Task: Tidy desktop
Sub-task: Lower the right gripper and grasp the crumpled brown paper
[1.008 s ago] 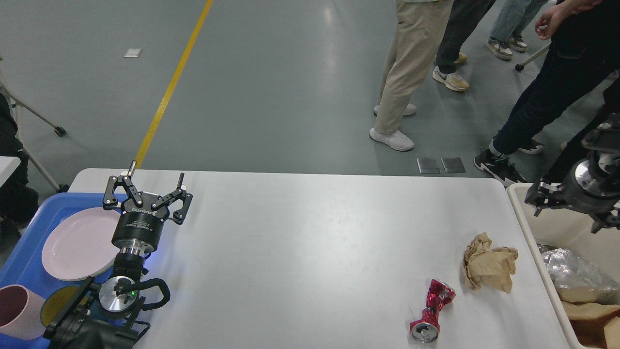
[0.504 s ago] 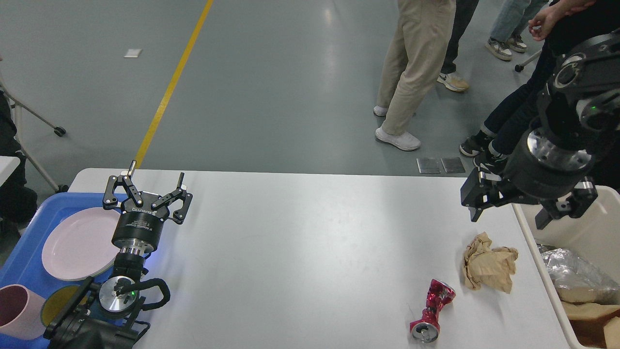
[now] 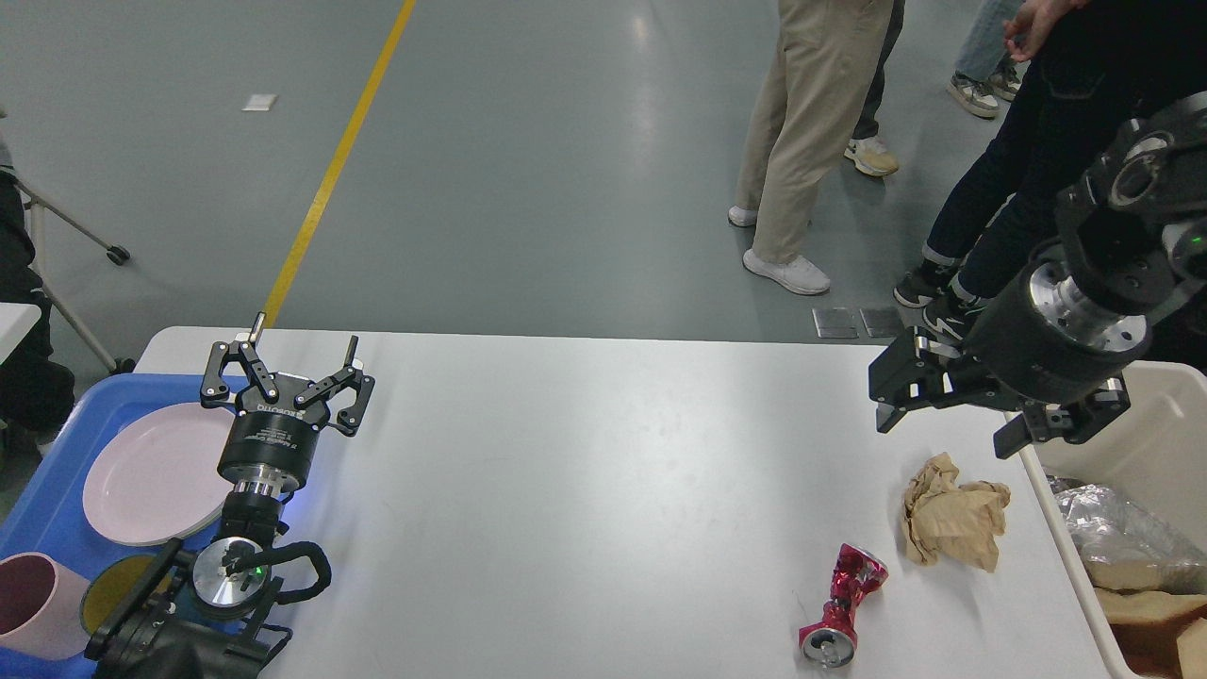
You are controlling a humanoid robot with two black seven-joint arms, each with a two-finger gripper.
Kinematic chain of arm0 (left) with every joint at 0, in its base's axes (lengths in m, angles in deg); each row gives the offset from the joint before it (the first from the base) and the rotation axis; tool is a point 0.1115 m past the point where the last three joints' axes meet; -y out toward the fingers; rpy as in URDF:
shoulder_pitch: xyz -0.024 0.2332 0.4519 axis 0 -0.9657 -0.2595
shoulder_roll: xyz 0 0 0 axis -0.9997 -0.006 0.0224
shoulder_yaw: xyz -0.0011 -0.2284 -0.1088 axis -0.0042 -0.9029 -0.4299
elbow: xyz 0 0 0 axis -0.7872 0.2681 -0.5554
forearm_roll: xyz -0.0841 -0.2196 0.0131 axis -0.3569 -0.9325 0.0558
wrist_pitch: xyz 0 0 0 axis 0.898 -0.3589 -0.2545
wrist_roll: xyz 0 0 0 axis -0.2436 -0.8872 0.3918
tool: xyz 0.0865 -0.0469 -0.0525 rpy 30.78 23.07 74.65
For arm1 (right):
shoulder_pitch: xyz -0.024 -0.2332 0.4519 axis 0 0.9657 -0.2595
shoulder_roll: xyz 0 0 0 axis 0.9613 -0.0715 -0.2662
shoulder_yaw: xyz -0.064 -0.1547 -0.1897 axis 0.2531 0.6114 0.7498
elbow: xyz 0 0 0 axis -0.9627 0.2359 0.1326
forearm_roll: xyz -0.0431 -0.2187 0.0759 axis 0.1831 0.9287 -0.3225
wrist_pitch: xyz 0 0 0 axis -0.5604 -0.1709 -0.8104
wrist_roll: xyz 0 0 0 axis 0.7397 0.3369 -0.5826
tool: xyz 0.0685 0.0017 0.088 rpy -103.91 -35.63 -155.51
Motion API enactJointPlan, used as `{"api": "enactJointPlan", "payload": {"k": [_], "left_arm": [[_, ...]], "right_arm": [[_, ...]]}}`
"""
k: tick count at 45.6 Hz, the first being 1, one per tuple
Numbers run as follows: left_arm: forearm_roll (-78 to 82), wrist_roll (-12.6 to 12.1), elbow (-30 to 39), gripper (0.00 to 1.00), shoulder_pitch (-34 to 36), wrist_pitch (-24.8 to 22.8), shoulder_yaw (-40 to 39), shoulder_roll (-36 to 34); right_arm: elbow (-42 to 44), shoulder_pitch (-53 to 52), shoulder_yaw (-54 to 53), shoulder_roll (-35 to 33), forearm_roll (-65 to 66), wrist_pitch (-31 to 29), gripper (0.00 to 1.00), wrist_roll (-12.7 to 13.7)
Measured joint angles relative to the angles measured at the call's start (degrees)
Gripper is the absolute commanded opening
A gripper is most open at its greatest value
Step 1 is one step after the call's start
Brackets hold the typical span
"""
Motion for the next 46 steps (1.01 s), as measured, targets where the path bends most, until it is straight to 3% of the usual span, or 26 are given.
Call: {"api": "enactJointPlan", "payload": {"k": [12, 27, 46], "left_arm": [[0.0, 0.0, 0.0, 0.97, 0.0, 0.0, 0.0, 0.0], [0.0, 0.0, 0.0, 0.97, 0.0, 0.0, 0.0, 0.0], [0.0, 0.0, 0.0, 0.97, 0.0, 0.0, 0.0, 0.0]], "right_arm": [[9.4, 17.3, -0.5, 0.4, 1.3, 10.7, 0.98, 0.1], [34.8, 49.1, -4.4, 2.8, 1.5, 22.9, 0.99, 0.0], [41.4, 60.5, -9.2, 4.8, 0.8, 28.9, 0.99, -0.1]]}}
